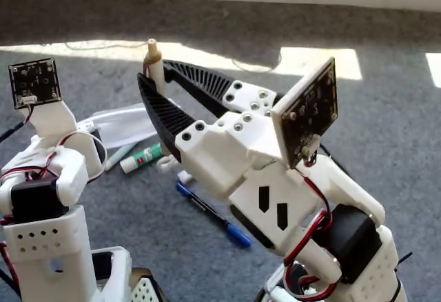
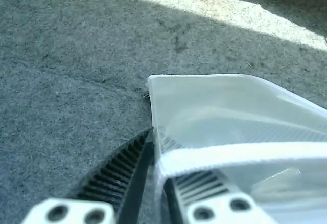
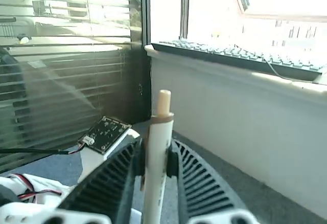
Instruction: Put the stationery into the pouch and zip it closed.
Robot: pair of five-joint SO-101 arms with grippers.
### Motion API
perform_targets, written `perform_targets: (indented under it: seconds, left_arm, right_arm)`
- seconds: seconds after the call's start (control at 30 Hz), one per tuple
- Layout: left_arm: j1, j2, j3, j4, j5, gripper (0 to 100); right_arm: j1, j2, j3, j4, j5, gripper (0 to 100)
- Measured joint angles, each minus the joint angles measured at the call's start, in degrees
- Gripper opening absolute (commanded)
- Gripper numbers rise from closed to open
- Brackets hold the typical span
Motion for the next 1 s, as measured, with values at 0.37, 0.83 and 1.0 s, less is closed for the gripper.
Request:
perform_targets:
  seconds: [0.37, 0.83, 1.0]
  left_arm:
    - [0.18, 0.00, 0.00, 0.00, 0.00, 1]
    - [0.18, 0.00, 0.00, 0.00, 0.00, 1]
    - [0.18, 0.00, 0.00, 0.00, 0.00, 1]
  right_arm:
    - [-0.26, 0.09, 21.27, -27.69, 3.69, 0.5]
    - [-0.35, 0.09, 41.85, -53.71, 5.19, 0.5]
    - [-0.35, 0.09, 47.30, -56.70, 5.27, 0.5]
